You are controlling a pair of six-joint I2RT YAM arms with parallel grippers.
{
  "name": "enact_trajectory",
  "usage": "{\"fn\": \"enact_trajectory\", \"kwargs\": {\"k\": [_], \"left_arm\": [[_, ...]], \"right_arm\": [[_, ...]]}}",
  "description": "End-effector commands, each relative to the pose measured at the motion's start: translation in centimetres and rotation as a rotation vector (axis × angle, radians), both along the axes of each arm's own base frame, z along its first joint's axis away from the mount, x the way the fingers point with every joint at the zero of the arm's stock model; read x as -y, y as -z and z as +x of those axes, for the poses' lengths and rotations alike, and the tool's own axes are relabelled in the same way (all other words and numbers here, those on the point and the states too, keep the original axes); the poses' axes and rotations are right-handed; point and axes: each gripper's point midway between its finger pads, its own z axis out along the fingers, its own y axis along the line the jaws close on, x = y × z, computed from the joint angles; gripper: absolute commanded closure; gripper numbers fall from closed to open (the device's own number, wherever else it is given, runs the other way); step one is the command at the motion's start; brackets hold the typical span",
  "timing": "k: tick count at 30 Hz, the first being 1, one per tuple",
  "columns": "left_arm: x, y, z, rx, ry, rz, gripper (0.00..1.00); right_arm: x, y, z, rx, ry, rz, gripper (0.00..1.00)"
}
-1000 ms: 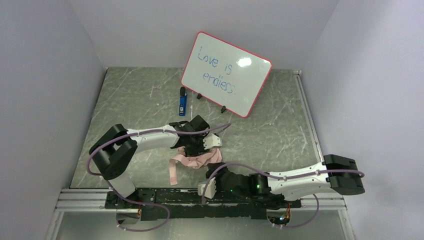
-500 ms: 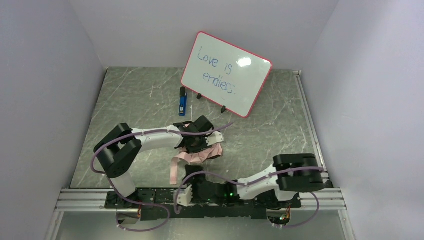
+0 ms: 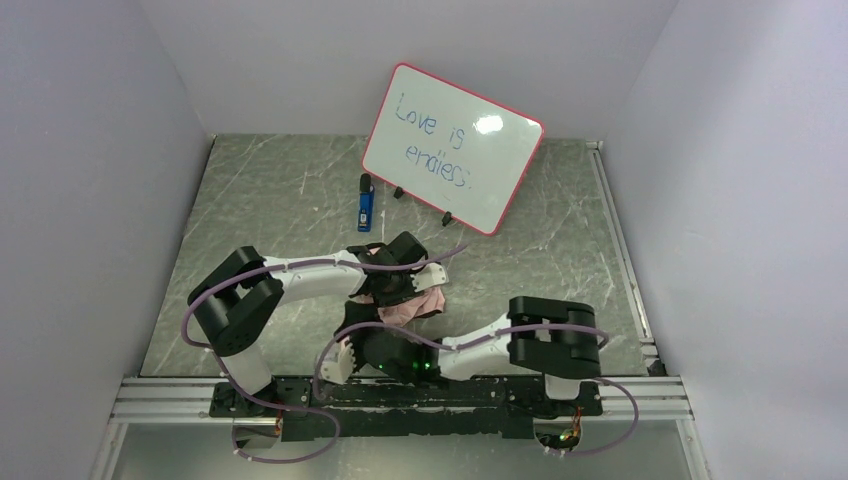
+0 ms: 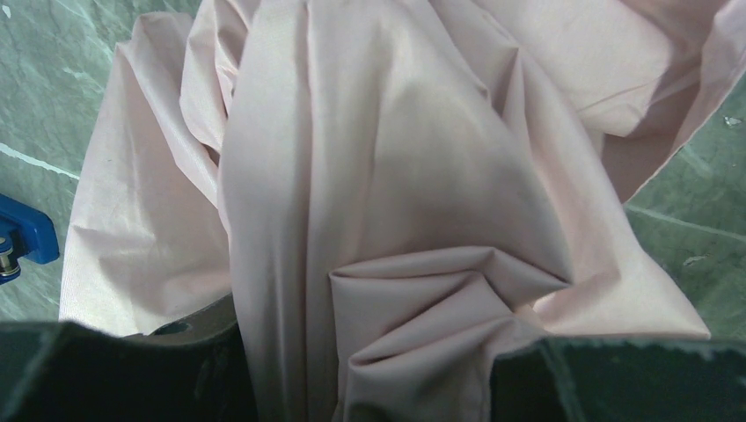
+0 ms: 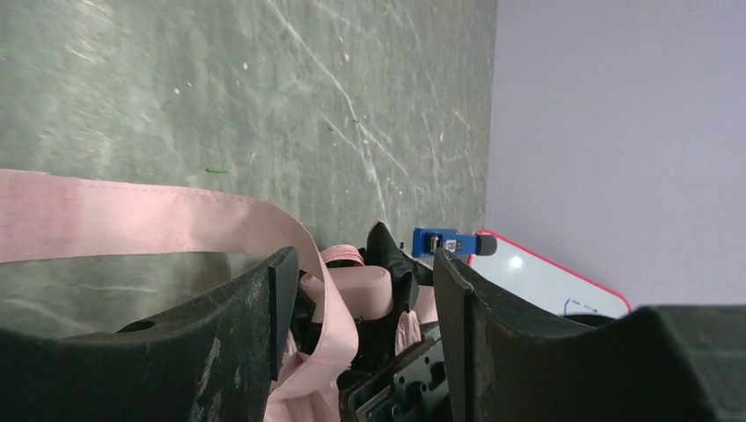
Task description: Put away the umbrella
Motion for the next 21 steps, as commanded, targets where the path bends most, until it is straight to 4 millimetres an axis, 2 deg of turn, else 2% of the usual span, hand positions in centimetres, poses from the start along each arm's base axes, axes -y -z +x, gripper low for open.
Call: {"fn": "enact_trajectory", "kwargs": {"k": [1, 5, 8, 11, 13, 16, 18, 21], "left_arm": [[-3.7, 4.8, -1.9, -0.099, -0.015, 0.161, 0.95], [-3.8, 5.0, -2.0, -0.106, -0.011, 0.165, 0.95], [-3.8, 5.1, -2.0, -0.11, -0.01, 0.169, 0.95], [-3.8, 5.1, -2.1, -0.108, -0.008, 0.169, 0.95], [-3.9, 5.1, -2.0, -0.105, -0.009, 0.171, 0.95], [-4.0, 5.1, -1.9, -0.102, -0.012, 0.18, 0.95], [-4.1, 5.1, -1.8, -0.098, -0.015, 0.19, 0.95], [-4.1, 5.2, -1.7, -0.091, -0.017, 0.191, 0.95]], "right_arm": [[-0.8, 1.6, 1.8, -0.016, -0.008, -0.058, 0.4], [-0.8, 3.2, 3.4, -0.027, 0.019, -0.11, 0.41], [-1.0, 4.1, 3.7, -0.056, 0.023, -0.127, 0.46], [-0.8, 4.2, 3.9, -0.046, 0.039, -0.123, 0.63], [-0.4, 3.7, 4.2, -0.034, 0.057, -0.109, 0.74], [0.1, 2.7, 4.0, -0.033, 0.069, -0.086, 0.85], [0.5, 1.9, 3.1, -0.045, 0.059, -0.072, 0.91], [1.2, 0.4, 0.8, -0.097, 0.008, -0.044, 1.0]]}}
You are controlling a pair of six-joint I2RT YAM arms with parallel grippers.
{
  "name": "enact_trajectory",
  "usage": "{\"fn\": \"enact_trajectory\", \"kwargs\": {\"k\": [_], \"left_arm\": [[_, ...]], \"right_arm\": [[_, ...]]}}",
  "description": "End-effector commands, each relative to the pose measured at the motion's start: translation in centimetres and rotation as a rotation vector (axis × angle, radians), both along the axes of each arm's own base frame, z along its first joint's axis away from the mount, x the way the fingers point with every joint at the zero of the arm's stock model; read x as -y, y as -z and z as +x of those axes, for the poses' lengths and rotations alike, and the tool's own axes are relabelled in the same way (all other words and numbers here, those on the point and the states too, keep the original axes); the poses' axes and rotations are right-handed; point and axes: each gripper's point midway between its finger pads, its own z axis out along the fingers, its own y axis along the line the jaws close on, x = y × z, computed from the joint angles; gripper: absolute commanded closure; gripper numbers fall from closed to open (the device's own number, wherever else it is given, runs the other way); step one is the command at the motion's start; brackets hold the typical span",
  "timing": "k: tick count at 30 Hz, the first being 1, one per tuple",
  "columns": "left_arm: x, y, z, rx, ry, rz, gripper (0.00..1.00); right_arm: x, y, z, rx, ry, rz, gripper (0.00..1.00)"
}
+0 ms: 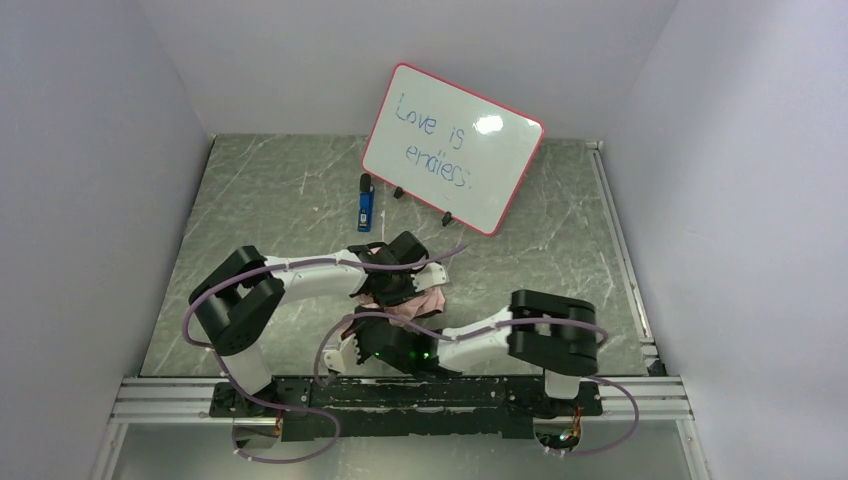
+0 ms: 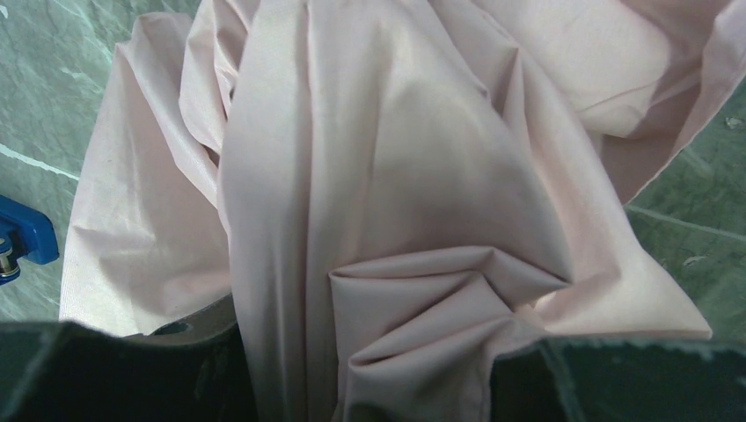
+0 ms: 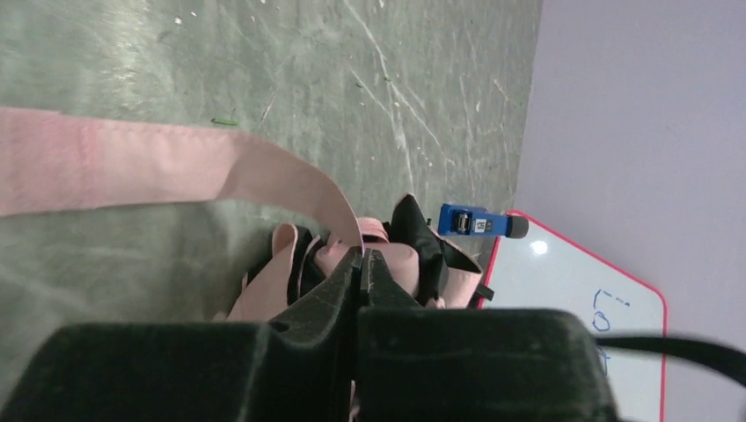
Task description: Put away the umbrella
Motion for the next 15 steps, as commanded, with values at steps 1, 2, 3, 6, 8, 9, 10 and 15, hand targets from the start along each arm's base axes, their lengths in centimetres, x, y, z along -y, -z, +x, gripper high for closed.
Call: {"fn": "enact_trajectory", "kwargs": {"k": [1, 2, 3, 6, 8, 9, 10, 15], "left_arm": [[-4.0, 4.9, -1.6, -0.083, -0.018, 0.179, 0.95], [-4.1, 4.9, -1.6, -0.082, -0.019, 0.181, 0.95], [-4.2, 4.9, -1.5, -0.08, -0.02, 0.183, 0.95], [-4.2, 4.9, -1.5, -0.075, -0.019, 0.185, 0.95], [-4.2, 4.8, -1.5, -0.072, -0.018, 0.182, 0.95], [-4.2, 4.8, -1.5, -0.071, -0.019, 0.181, 0.95], [-4.2, 4.8, -1.5, -0.071, -0.019, 0.183, 0.95], [-4.4, 4.9, -1.4, -0.069, -0.019, 0.195, 0.95]], "right_arm": [[0.6, -3.0, -3.1, -0.076, -0.049, 0.075, 1.0], [1.0, -3.0, -4.1, -0.111, -0.062, 0.065, 1.0], [1.3, -3.1, -4.9, -0.152, -0.077, 0.064, 1.0], [2.7, -3.2, -7.3, -0.265, -0.108, 0.06, 1.0], [3.9, -3.1, -9.0, -0.335, -0.121, 0.07, 1.0], [4.6, -2.9, -9.7, -0.357, -0.13, 0.061, 1.0], [5.2, -2.7, -10.4, -0.381, -0.137, 0.053, 1.0], [8.2, -1.2, -13.4, -0.49, -0.163, -0.003, 1.0]]}}
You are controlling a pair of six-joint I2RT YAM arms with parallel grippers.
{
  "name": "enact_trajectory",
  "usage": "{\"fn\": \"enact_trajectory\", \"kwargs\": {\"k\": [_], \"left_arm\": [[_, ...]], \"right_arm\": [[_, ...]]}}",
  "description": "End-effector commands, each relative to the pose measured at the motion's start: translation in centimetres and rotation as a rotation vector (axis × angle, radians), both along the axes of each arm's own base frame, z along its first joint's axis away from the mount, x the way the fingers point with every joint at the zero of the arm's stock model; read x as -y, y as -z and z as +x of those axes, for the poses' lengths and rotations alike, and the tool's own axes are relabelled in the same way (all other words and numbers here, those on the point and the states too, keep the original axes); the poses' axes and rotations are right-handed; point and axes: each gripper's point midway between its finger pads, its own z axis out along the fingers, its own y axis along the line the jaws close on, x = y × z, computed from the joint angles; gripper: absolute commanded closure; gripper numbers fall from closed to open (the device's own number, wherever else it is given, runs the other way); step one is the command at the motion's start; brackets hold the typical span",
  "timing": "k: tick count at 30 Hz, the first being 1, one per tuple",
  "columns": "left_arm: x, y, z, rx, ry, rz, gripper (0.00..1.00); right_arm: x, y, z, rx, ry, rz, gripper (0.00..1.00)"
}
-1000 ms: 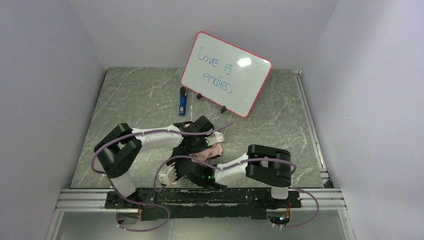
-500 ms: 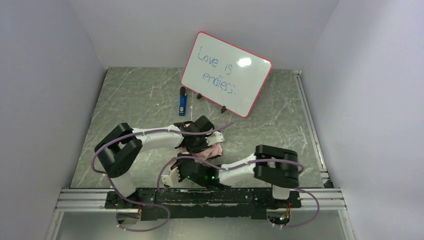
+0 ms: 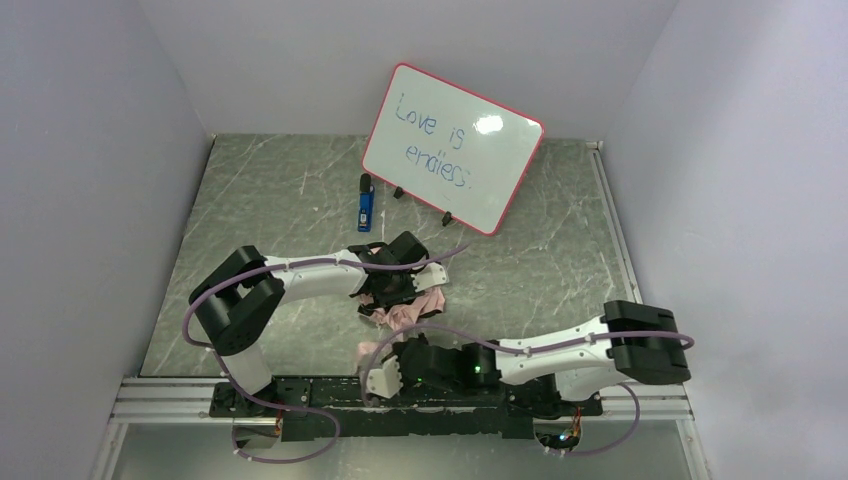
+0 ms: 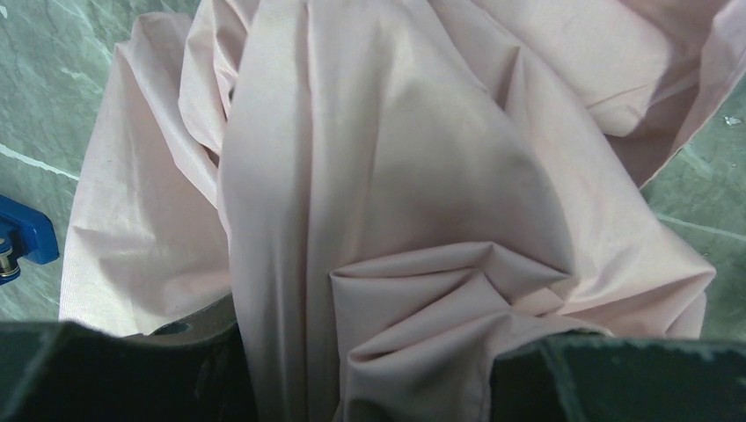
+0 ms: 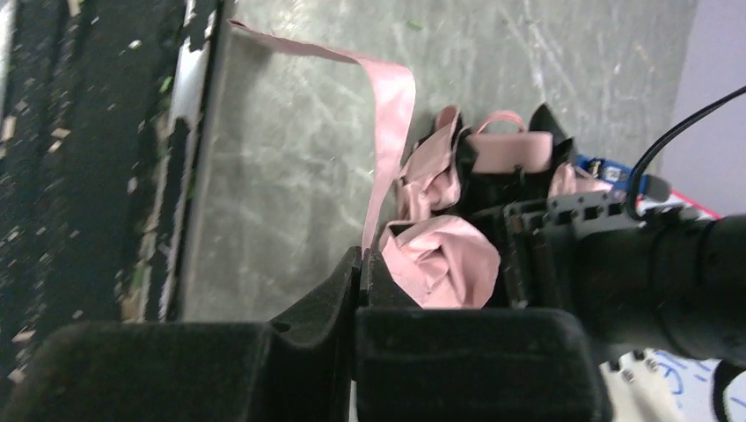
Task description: Put away the umbrella
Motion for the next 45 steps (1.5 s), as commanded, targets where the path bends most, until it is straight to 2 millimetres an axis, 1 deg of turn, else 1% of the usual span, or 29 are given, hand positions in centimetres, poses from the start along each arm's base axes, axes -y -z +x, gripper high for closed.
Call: {"fn": "enact_trajectory", "kwargs": {"k": [1, 4, 6, 9, 13, 16, 20, 22, 24, 25, 26, 29, 30, 31, 33, 36, 38, 41, 43, 45], "left_arm": [[-4.4, 4.9, -1.4, -0.068, -0.019, 0.194, 0.95], [-4.4, 4.9, -1.2, -0.06, -0.02, 0.199, 0.95], [-4.4, 4.9, -1.1, -0.056, -0.023, 0.199, 0.95], [-4.5, 4.9, -1.1, -0.052, -0.023, 0.204, 0.95], [-4.6, 4.9, -1.0, -0.049, -0.026, 0.209, 0.95], [-4.6, 4.8, -1.0, -0.046, -0.026, 0.21, 0.95], [-4.6, 4.9, -0.9, -0.046, -0.025, 0.217, 0.95], [-4.7, 5.0, -0.9, -0.049, -0.024, 0.222, 0.95], [-4.6, 5.0, -0.9, -0.051, -0.023, 0.223, 0.95], [-4.6, 5.0, -0.9, -0.05, -0.023, 0.222, 0.95], [-4.6, 5.0, -0.8, -0.049, -0.024, 0.223, 0.95], [-4.6, 5.0, -0.9, -0.051, -0.021, 0.224, 0.95], [-4.6, 5.0, -0.9, -0.052, -0.02, 0.224, 0.95], [-4.5, 5.0, -0.8, -0.052, -0.019, 0.224, 0.95], [-4.5, 4.9, -0.8, -0.051, -0.018, 0.223, 0.95], [-4.5, 5.0, -0.8, -0.053, -0.018, 0.223, 0.95], [-4.5, 5.0, -0.8, -0.056, -0.019, 0.224, 0.95], [-4.5, 5.0, -0.9, -0.057, -0.017, 0.224, 0.95], [-4.4, 5.0, -0.9, -0.057, -0.016, 0.222, 0.95], [-4.4, 5.0, -0.8, -0.059, -0.017, 0.221, 0.95]], "right_arm": [[0.9, 0.1, -5.4, -0.195, -0.101, 0.022, 1.0], [1.8, 0.6, -7.1, -0.233, -0.127, 0.006, 1.0], [2.6, 1.4, -8.1, -0.255, -0.142, -0.032, 1.0], [3.0, 1.8, -9.6, -0.293, -0.167, -0.043, 1.0], [2.9, 1.5, -11.9, -0.354, -0.209, -0.021, 1.0], [3.1, 1.4, -13.1, -0.391, -0.228, -0.021, 1.0], [3.5, 1.0, -14.2, -0.434, -0.239, -0.003, 1.0], [3.7, 0.8, -14.3, -0.439, -0.227, 0.008, 1.0], [3.9, 0.5, -13.6, -0.423, -0.183, 0.035, 1.0], [3.9, 0.3, -13.0, -0.408, -0.153, 0.056, 0.98], [3.9, -0.2, -12.2, -0.387, -0.117, 0.094, 0.92], [3.5, -1.6, -10.1, -0.318, -0.043, 0.21, 0.65], [3.3, -2.2, -9.5, -0.284, -0.027, 0.247, 0.51], [3.0, -2.7, -8.8, -0.241, -0.013, 0.271, 0.43], [2.3, -3.5, -7.7, -0.145, -0.002, 0.3, 0.35], [1.5, -3.8, -6.1, 0.016, 0.01, 0.306, 0.26], [1.1, -3.8, -5.2, 0.13, 0.01, 0.313, 0.22], [0.2, -2.5, -5.0, 0.191, -0.011, 0.281, 0.2], [-0.5, -1.9, -4.9, 0.208, -0.014, 0.278, 0.2], [-1.1, -1.8, -4.4, 0.238, 0.0, 0.297, 0.2]]}}
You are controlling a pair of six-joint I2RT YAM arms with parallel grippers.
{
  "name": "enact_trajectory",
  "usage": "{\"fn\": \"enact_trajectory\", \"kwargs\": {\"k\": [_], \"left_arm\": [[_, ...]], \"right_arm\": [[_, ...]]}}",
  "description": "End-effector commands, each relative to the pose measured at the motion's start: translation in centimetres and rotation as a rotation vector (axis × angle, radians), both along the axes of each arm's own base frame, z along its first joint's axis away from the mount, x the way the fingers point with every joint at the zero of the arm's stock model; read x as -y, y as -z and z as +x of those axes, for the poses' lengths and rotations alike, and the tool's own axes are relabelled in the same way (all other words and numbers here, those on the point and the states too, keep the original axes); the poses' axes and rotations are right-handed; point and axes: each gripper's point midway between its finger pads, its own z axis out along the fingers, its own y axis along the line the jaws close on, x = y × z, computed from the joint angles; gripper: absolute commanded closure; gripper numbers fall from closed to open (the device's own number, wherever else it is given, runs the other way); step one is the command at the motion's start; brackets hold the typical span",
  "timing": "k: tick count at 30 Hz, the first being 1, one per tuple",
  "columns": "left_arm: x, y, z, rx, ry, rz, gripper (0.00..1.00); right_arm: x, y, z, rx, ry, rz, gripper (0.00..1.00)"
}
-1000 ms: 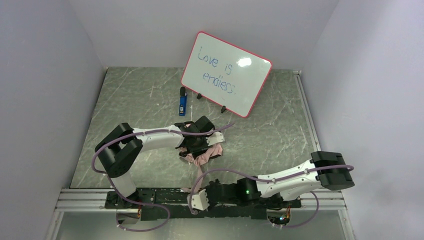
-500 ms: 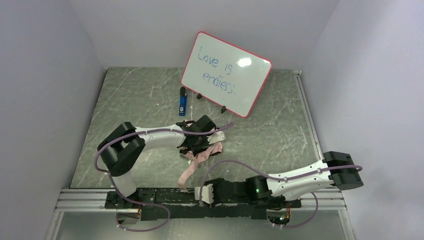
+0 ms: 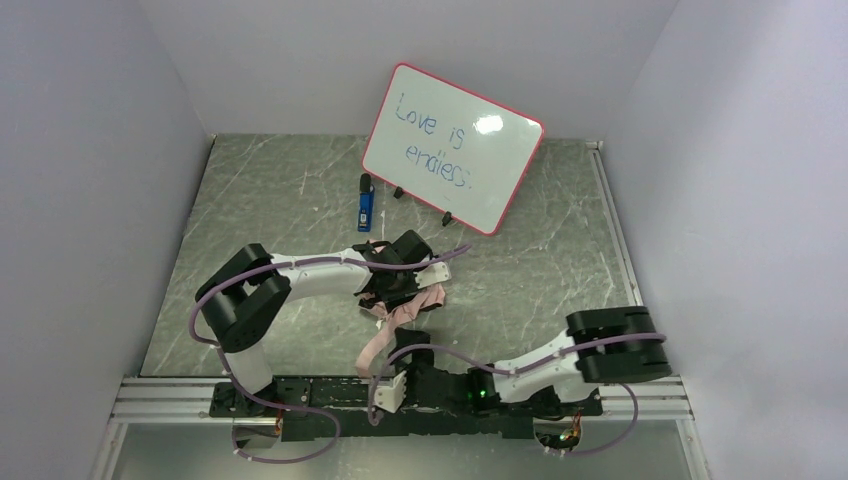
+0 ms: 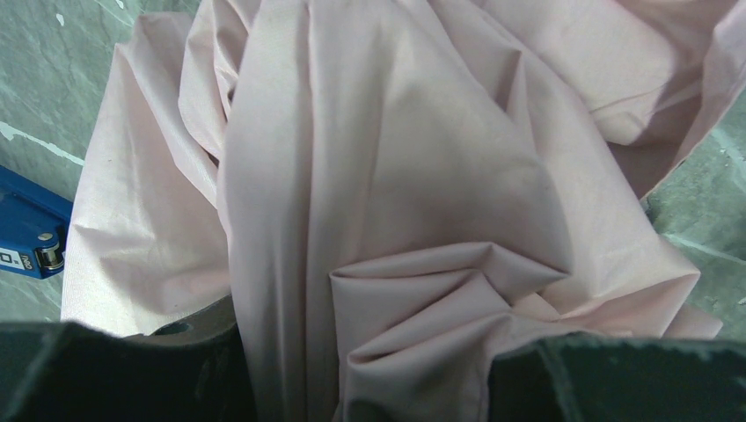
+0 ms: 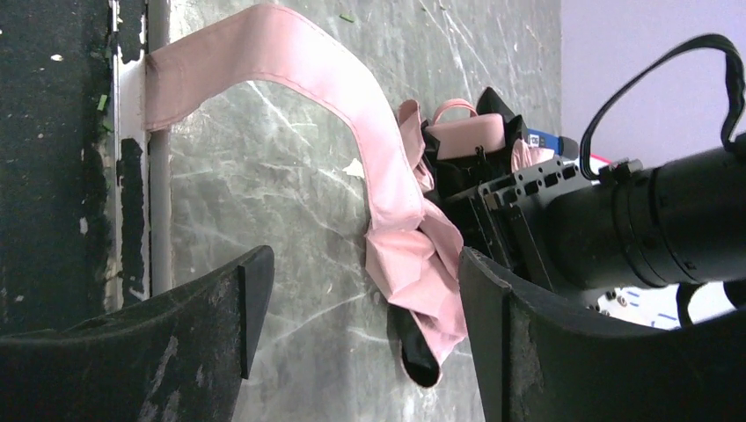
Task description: Put away the umbrella
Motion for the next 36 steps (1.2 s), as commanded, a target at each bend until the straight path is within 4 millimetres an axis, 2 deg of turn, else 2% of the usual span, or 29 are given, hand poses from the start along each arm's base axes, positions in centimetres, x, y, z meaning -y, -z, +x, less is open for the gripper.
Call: {"fn": "enact_trajectory", "kwargs": {"k": [1, 3, 6, 8, 13, 15, 17, 18, 22, 25, 30, 36], "left_arm": [[-4.6, 5.2, -2.3, -0.123, -0.01, 0.194, 0.95], [-4.6, 5.3, -2.3, -0.125, -0.01, 0.195, 0.95], [-4.8, 5.4, -2.4, -0.126, -0.011, 0.2, 0.95], [-4.8, 5.3, -2.4, -0.126, -0.009, 0.198, 0.95], [-4.8, 5.2, -2.5, -0.125, -0.007, 0.197, 0.95], [-4.8, 5.2, -2.5, -0.125, -0.006, 0.198, 0.95], [-4.8, 5.2, -2.4, -0.124, -0.006, 0.198, 0.95], [-4.8, 5.2, -2.5, -0.125, -0.005, 0.198, 0.95], [-4.8, 5.2, -2.4, -0.122, -0.004, 0.2, 0.95], [-4.8, 5.1, -2.3, -0.119, -0.004, 0.199, 0.95], [-4.9, 5.2, -2.3, -0.119, -0.005, 0.2, 0.95], [-4.9, 5.4, -2.4, -0.123, -0.004, 0.204, 0.95]], "right_arm": [[-3.1, -2.3, -4.1, 0.11, -0.123, 0.117, 0.2], [-4.1, -2.0, -4.1, 0.132, -0.133, 0.107, 0.2], [-6.0, -3.0, -4.2, 0.169, -0.147, 0.155, 0.2], [-7.0, -2.9, -4.1, 0.203, -0.154, 0.154, 0.2], [-8.9, -3.1, -3.1, 0.226, -0.165, 0.172, 0.23], [-9.4, -3.2, -2.9, 0.21, -0.172, 0.172, 0.34], [-9.7, -3.5, -3.0, 0.182, -0.18, 0.182, 0.61], [-9.7, -3.9, -3.2, 0.164, -0.188, 0.193, 0.71], [-9.4, -4.3, -4.7, 0.011, -0.233, 0.192, 0.92], [-8.3, -5.2, -5.2, -0.089, -0.226, 0.224, 1.0], [-5.8, -6.9, -6.2, -0.251, -0.225, 0.258, 1.0], [-2.7, -6.1, -8.1, -0.418, -0.265, 0.186, 1.0]]}}
